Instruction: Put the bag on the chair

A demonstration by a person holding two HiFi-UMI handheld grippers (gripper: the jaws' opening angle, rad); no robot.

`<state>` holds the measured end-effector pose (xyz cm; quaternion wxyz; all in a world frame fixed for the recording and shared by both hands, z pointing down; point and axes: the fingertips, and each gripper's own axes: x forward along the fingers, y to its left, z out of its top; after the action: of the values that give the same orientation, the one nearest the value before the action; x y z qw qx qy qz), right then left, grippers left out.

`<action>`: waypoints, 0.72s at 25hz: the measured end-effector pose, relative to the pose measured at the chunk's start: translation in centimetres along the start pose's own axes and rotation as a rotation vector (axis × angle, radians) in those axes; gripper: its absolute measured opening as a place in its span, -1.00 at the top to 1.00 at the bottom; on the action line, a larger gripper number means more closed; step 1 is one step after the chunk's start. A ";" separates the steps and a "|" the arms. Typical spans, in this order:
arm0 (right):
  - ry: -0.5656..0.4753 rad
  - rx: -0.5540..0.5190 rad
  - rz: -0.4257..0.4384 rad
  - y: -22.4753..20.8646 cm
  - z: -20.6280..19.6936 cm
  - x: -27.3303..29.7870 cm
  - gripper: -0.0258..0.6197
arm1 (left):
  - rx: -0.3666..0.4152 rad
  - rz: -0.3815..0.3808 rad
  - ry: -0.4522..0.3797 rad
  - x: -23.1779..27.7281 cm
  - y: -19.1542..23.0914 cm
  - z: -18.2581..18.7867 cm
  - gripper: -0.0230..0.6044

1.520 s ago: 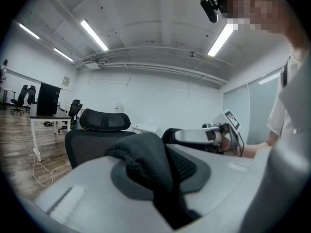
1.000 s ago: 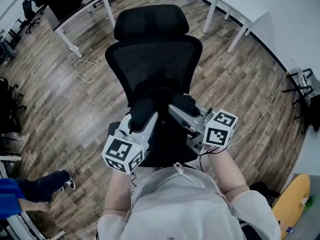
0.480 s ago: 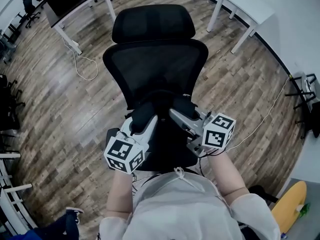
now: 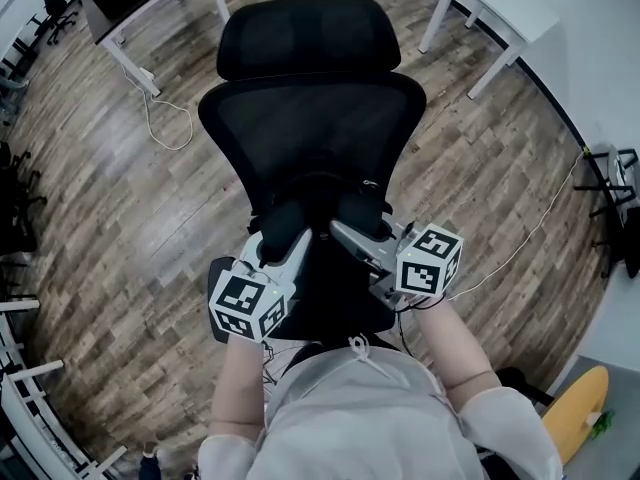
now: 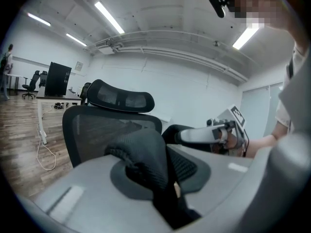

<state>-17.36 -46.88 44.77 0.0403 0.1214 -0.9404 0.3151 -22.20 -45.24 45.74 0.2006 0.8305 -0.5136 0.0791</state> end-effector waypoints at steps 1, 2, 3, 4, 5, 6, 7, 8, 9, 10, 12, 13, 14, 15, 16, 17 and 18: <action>0.009 0.006 -0.001 -0.4 -0.4 0.2 0.75 | -0.002 0.001 0.011 0.3 0.3 -0.5 0.66; 0.015 0.015 -0.003 -0.7 -0.8 0.4 0.75 | -0.003 -0.001 0.023 0.6 0.5 -1.0 0.66; 0.017 0.025 -0.005 -1.2 -1.0 0.6 0.75 | -0.003 -0.005 0.033 0.8 0.7 -1.4 0.66; 0.020 0.034 -0.009 -1.6 -1.3 0.8 0.75 | -0.001 -0.009 0.041 1.1 0.8 -1.8 0.66; 0.024 0.041 -0.015 -2.0 -1.5 1.0 0.75 | 0.001 -0.013 0.048 1.4 0.9 -2.1 0.65; 0.031 0.048 -0.022 -2.5 -1.9 1.1 0.74 | 0.006 -0.017 0.056 1.7 1.0 -2.5 0.65; 0.040 0.054 -0.030 -2.9 -2.3 1.3 0.74 | 0.011 -0.020 0.064 2.0 1.1 -2.9 0.65; 0.050 0.060 -0.040 -3.4 -2.7 1.4 0.74 | 0.016 -0.024 0.074 2.3 1.1 -3.4 0.65; 0.061 0.064 -0.050 -3.9 -3.3 1.6 0.74 | 0.020 -0.028 0.083 2.7 1.2 -3.9 0.65; 0.072 0.067 -0.060 -4.5 -3.8 1.6 0.74 | 0.024 -0.032 0.091 3.1 1.2 -4.4 0.65; 0.094 0.062 -0.076 -5.6 -4.8 1.7 0.74 | 0.026 -0.040 0.104 4.0 1.4 -5.3 0.66; 0.106 0.056 -0.081 -6.1 -5.3 1.7 0.74 | 0.026 -0.043 0.110 4.4 1.5 -5.8 0.66; 0.119 0.048 -0.085 -6.6 -5.8 1.8 0.74 | 0.024 -0.045 0.116 4.8 1.7 -6.3 0.66; 0.132 0.042 -0.088 -7.0 -6.3 1.9 0.74 | 0.022 -0.047 0.123 5.2 2.0 -6.8 0.66; 0.145 0.041 -0.092 -7.4 -6.9 2.0 0.74 | 0.019 -0.047 0.133 5.5 2.3 -7.3 0.67; 0.157 0.045 -0.096 -7.8 -7.4 2.2 0.74 | 0.017 -0.046 0.144 5.8 2.6 -7.9 0.67; 0.168 0.053 -0.100 -8.2 -7.9 2.3 0.74 | 0.015 -0.044 0.157 6.1 2.8 -8.5 0.67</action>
<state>-17.45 -48.93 56.23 0.1314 0.1426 -0.9177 0.3467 -21.24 -47.83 56.26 0.2359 0.8344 -0.4771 0.1433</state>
